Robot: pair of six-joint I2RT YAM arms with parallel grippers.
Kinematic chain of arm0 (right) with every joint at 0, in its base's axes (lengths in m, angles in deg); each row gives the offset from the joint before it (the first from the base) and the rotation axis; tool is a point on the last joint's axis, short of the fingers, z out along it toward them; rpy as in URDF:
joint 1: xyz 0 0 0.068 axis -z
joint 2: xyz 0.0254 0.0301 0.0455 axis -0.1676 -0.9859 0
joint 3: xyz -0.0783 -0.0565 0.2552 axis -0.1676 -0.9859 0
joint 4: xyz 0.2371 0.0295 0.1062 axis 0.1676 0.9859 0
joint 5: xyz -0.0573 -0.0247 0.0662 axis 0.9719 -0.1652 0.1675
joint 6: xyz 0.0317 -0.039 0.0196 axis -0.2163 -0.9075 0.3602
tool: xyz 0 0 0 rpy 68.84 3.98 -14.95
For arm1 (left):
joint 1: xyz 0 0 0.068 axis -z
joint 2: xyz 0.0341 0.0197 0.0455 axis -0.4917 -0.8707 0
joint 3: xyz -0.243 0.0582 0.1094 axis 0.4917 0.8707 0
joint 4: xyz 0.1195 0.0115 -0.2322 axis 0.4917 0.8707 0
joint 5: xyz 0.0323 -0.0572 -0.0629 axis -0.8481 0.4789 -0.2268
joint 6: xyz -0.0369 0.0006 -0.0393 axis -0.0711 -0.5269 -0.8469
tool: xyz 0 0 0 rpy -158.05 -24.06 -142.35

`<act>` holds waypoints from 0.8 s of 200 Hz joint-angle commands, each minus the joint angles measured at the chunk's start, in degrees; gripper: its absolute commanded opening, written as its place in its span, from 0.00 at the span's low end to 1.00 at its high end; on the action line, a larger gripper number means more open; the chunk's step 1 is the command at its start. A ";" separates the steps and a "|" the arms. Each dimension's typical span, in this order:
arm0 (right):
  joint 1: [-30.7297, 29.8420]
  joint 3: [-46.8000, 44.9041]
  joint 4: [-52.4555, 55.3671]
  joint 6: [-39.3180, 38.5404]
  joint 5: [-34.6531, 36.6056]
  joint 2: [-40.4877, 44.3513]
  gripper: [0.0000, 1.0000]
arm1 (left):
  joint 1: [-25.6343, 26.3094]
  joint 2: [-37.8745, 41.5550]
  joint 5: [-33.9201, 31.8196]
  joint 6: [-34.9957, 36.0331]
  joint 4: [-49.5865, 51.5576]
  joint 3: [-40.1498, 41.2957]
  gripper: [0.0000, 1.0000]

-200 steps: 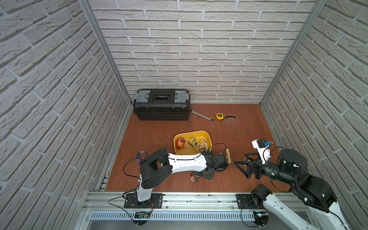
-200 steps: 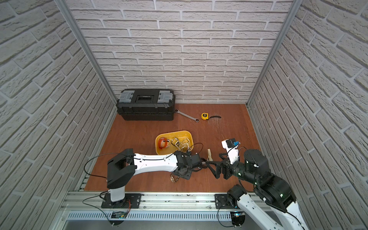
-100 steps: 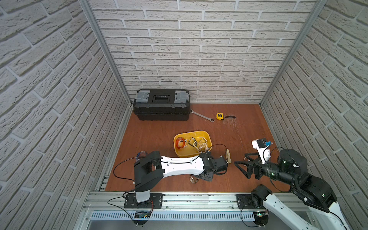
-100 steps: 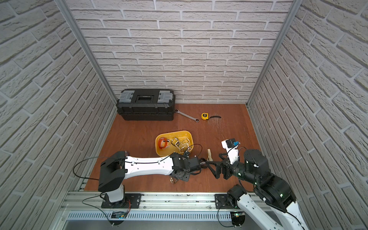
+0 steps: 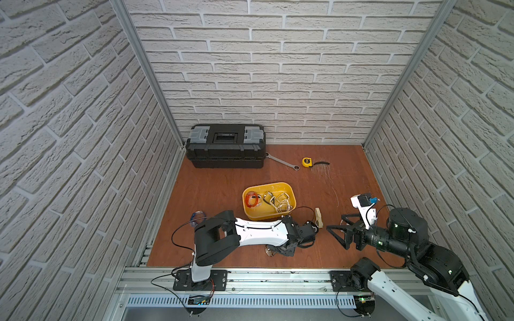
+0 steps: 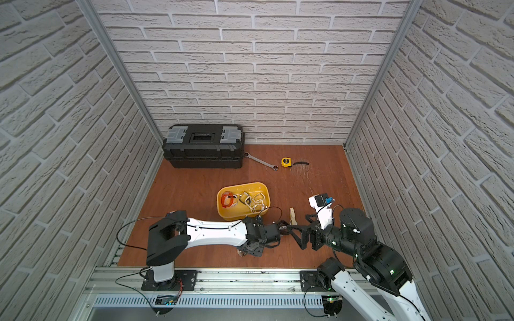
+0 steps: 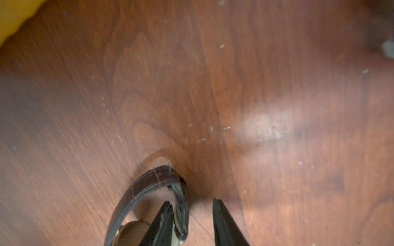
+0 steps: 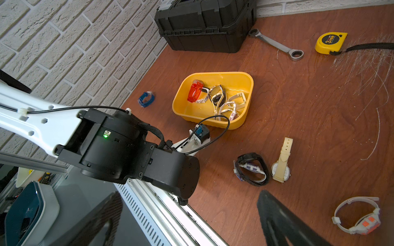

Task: Put the watch into the storage box
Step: Pick up the watch at the center of the board.

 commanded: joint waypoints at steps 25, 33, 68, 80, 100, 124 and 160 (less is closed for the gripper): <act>0.21 -0.98 -2.29 -0.34 -0.92 -0.88 1.00 | -0.57 -1.72 0.43 1.01 0.06 0.52 0.11; 0.20 -0.90 -2.50 -0.25 -0.92 -1.05 1.00 | -0.79 -1.50 0.24 1.18 0.04 0.76 0.04; 0.22 -0.89 -3.49 -0.26 -1.34 -1.73 1.00 | -1.89 0.48 -0.26 2.85 1.04 1.21 0.00; 0.17 -0.89 -4.00 -0.12 -1.90 -2.25 1.00 | -2.41 2.12 -0.18 3.66 1.35 1.05 0.00; 0.21 -0.98 -5.00 -0.09 -2.90 -3.08 1.00 | -3.91 6.28 0.61 5.27 0.89 1.21 0.00; 0.21 -1.00 -6.48 -0.08 -4.12 -3.54 1.00 | -7.52 12.64 1.99 7.58 0.46 1.61 0.00; 0.21 -0.38 -7.00 -0.31 -4.91 -4.28 1.00 | -16.31 20.32 5.06 13.72 0.92 0.04 0.00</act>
